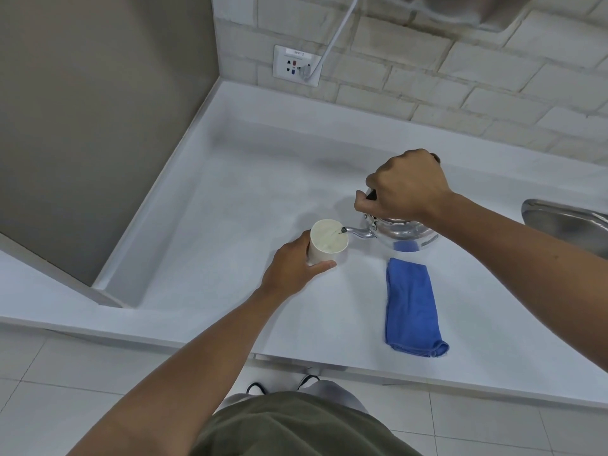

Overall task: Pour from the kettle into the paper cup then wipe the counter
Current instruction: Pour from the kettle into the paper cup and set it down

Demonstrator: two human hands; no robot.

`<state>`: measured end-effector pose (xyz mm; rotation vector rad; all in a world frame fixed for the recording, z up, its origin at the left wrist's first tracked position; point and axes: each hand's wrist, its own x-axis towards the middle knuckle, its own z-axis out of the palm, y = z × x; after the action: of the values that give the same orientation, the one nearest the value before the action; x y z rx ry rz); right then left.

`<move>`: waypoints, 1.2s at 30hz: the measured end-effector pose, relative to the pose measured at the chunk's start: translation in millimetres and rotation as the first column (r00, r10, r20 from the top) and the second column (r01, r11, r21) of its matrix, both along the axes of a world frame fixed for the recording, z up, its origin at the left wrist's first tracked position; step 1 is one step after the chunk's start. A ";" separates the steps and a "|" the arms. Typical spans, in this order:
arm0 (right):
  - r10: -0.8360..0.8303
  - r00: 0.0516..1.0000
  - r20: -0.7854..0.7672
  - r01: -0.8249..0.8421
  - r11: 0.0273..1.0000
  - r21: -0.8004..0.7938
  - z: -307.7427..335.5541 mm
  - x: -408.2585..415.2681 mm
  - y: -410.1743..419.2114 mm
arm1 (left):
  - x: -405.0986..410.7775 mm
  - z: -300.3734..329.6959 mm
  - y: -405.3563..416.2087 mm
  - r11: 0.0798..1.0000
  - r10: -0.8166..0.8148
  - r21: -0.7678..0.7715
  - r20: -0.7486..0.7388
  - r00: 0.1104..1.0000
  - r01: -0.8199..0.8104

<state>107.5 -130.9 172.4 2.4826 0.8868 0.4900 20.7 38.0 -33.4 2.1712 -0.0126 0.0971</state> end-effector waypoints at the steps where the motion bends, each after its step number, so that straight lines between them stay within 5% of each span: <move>1: -0.001 1.000 0.000 0.001 1.000 -0.001 0.4 0.0 0.0 | -0.3 0.2 0.1 1.000 0.000 0.005 0.004 1.000 0.000; 36: -0.004 1.000 0.003 0.004 0.999 -0.047 0.0 -2.2 1.4 | 0.1 -1.2 0.0 1.000 0.000 0.007 0.004 1.000 0.000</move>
<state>105.3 -129.4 172.4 2.4404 0.8823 0.4659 20.8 37.9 -34.6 2.1785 -0.0150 0.1016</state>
